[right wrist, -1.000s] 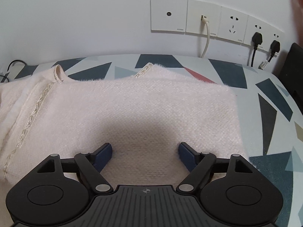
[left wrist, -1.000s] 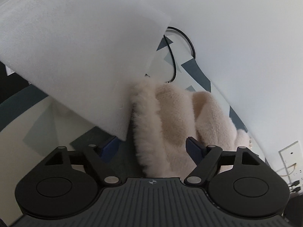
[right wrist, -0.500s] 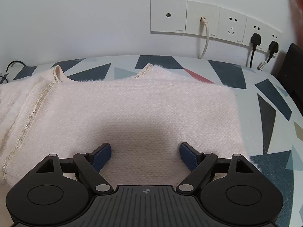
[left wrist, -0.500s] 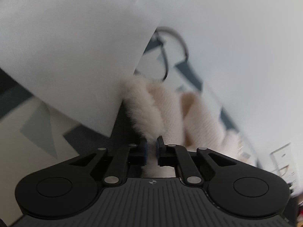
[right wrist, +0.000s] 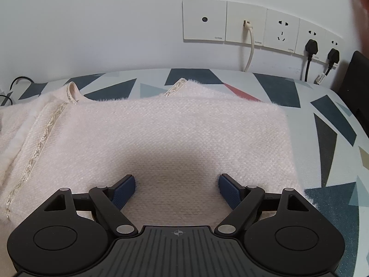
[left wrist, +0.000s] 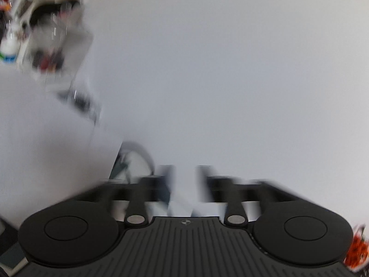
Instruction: Fold clothes
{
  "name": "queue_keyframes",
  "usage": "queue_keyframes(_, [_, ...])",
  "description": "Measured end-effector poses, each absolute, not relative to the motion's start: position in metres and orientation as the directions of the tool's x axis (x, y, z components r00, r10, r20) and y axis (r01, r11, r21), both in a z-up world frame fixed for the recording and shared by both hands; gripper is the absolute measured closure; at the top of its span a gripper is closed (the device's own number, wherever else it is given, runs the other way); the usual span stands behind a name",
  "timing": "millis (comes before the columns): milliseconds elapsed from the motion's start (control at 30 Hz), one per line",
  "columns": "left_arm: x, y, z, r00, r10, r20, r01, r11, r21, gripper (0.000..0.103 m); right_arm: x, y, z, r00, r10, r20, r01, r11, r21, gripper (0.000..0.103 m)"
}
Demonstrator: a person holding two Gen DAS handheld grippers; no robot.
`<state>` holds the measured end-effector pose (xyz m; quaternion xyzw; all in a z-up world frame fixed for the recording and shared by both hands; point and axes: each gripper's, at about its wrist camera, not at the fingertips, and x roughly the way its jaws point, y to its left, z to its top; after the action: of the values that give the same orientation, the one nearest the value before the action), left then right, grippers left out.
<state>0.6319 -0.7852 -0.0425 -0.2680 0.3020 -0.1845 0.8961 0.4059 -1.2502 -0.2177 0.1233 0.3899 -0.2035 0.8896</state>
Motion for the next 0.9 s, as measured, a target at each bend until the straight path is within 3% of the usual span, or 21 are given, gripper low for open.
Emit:
queue_keyframes(100, [0.63,-0.804,-0.091,0.695,-0.419,-0.585,0.124,0.871,-0.475,0.014,0.404,-1.248,-0.218,0.616,-0.272,-0.739,0.455,0.889,0.053,0.025])
queue_keyframes(133, [0.635,-0.809,-0.109,0.666,-0.406,-0.626,0.1,0.88,-0.464,0.024,0.404,-1.248,-0.218,0.615,-0.272,-0.74,0.454,0.89,0.05,0.025])
queue_keyframes(200, [0.644,-0.817,-0.143,0.606,-0.399,-0.687,0.052,0.883,-0.467,0.032,0.405,-1.247,-0.218,0.612,-0.271,-0.742,0.453,0.89,0.048,0.025])
queue_keyframes(367, [0.667,-0.838,-0.184,0.545,-0.377,-0.749,0.003,0.894,-0.447,0.032,0.405,-1.246,-0.218,0.611,-0.274,-0.743,0.45,0.892,0.041,0.025])
queue_keyframes(400, [0.669,-0.843,-0.187,0.539,-0.376,-0.754,0.008,0.897,-0.442,0.039,0.405,-1.246,-0.218,0.611,-0.275,-0.742,0.45,0.892,0.04,0.025])
queue_keyframes(433, [0.672,-0.847,-0.189,0.537,-0.376,-0.755,0.009,0.898,-0.441,0.072,0.405,-1.246,-0.218,0.612,-0.275,-0.741,0.45,0.892,0.04,0.025])
queue_keyframes(467, [0.674,-0.849,-0.188,0.533,-0.371,-0.76,0.004,0.9,-0.436,0.093,0.405,-1.246,-0.218,0.613,-0.274,-0.741,0.448,0.893,0.04,0.025])
queue_keyframes(500, [0.677,-0.849,-0.186,0.534,-0.363,-0.764,-0.009,0.901,-0.434,0.093,0.405,-1.246,-0.218,0.614,-0.273,-0.741,0.447,0.894,0.041,0.025])
queue_keyframes(667, [0.672,-0.82,-0.116,0.678,-0.398,-0.619,0.02,0.851,-0.525,0.094,0.405,-1.247,-0.218,0.614,-0.271,-0.741,0.445,0.895,0.042,0.025])
queue_keyframes(900, [0.663,-0.775,0.025,0.894,-0.345,-0.286,0.178,0.86,-0.479,0.094,0.404,-1.245,-0.22,0.618,-0.28,-0.734,0.455,0.889,0.044,0.024])
